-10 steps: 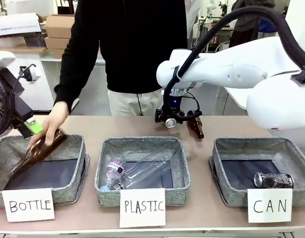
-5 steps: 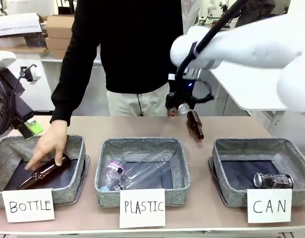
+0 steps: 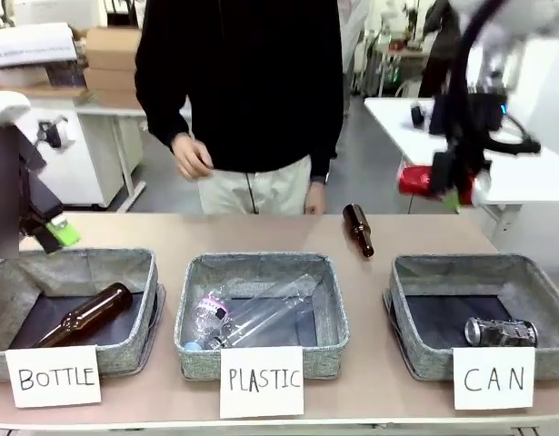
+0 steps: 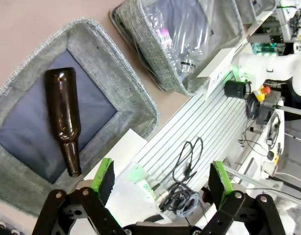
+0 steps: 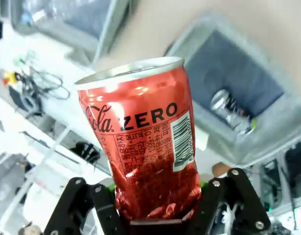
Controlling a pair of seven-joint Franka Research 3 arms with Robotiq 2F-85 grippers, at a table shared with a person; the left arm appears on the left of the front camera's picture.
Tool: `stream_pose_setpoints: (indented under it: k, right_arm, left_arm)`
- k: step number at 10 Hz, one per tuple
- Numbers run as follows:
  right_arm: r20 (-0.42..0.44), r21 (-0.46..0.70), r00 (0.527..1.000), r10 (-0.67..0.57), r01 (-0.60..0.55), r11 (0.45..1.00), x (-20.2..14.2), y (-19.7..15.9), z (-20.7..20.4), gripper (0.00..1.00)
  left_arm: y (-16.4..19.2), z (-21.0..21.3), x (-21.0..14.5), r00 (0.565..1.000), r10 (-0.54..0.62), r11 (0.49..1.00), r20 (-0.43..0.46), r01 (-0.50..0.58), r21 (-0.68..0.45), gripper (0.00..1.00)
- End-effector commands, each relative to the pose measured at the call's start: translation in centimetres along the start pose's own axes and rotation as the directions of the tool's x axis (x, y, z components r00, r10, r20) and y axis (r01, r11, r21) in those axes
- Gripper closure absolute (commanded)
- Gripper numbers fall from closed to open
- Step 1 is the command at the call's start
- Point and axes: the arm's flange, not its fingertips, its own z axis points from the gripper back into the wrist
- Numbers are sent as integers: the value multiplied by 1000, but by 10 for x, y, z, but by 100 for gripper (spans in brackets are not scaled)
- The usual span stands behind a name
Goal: Sort the can waste into the basket.
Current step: Pick up the can waste from the table and place it in the right Fabric basket.
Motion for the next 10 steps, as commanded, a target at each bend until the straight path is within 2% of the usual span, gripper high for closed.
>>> stream_pose_setpoints:
  k: [1,2,4,5,7,10]
  right_arm:
    - [47,-11,999,-13,13,1000,-41,-2,-49,100]
    - [57,29,994,-93,92,995,-55,-4,-66,100]
    - [66,66,979,-194,189,980,-59,-8,-80,100]
    - [87,65,978,-188,182,981,-59,-8,-81,100]
    - [128,74,957,-258,251,965,-61,-16,-79,100]
    - [195,94,904,-382,370,924,-64,-29,-82,100]
  left_arm:
    - [2,-1,-1,1000,-8,1000,-1,8,4,0]
    - [2,-1,-1,1000,-8,1000,-1,8,4,0]
    - [2,-1,-1,1000,-8,1000,-1,8,4,0]
    - [2,-1,-1,1000,-8,1000,-1,8,4,0]
    - [2,-1,-1,1000,-8,1000,-1,8,4,0]
    - [2,-1,-1,1000,-8,1000,-1,8,4,0]
